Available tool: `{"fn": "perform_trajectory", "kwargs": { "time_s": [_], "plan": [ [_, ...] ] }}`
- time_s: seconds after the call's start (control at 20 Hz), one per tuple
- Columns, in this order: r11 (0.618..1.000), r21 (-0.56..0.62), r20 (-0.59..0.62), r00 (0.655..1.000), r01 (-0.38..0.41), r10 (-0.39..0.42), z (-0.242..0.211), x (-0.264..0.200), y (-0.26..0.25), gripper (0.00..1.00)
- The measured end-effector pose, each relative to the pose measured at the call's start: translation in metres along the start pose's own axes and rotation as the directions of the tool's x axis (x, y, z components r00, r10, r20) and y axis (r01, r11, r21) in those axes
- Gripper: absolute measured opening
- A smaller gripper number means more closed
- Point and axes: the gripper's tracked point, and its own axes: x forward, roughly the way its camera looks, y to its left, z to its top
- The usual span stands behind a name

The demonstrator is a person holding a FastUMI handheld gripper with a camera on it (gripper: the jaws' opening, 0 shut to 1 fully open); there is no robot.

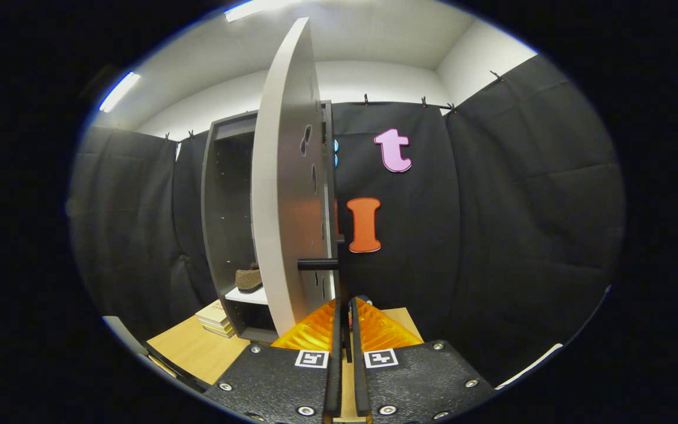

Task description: Open the shoe cabinet door, grab the shoes and put them into the shoe cabinet, then close the shoe cabinet door.

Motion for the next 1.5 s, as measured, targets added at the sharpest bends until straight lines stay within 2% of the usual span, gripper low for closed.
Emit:
{"fn": "perform_trajectory", "kwargs": {
  "time_s": [0.3, 0.55, 0.7, 0.8, 0.9, 1.0, 1.05, 1.2, 1.35, 1.5],
  "plan": [
    [0.989, -0.043, 0.028, 0.99, 0.139, -0.138, 0.014, -0.037, 0.006, 0.08],
    [0.972, -0.073, 0.01, 0.975, 0.223, -0.222, 0.006, -0.062, 0.056, 0.08],
    [0.972, -0.07, -0.023, 0.973, 0.226, -0.228, -0.015, -0.063, 0.095, 0.08],
    [0.978, -0.051, -0.048, 0.977, 0.204, -0.206, -0.032, -0.059, 0.126, 0.09],
    [0.983, -0.052, -0.084, 0.98, 0.174, -0.178, -0.049, -0.052, 0.156, 0.14],
    [0.988, -0.06, -0.129, 0.98, 0.144, -0.151, -0.068, -0.043, 0.179, 0.23],
    [0.991, -0.06, -0.158, 0.979, 0.123, -0.131, -0.081, -0.038, 0.19, 0.32],
    [0.996, -0.068, -0.26, 0.963, 0.063, -0.078, -0.128, -0.021, 0.215, 0.47],
    [0.997, -0.079, -0.346, 0.937, 0.009, -0.036, -0.175, -0.001, 0.229, 0.55],
    [0.998, -0.06, -0.391, 0.92, -0.007, -0.017, -0.222, 0.021, 0.238, 0.59]
  ]
}}
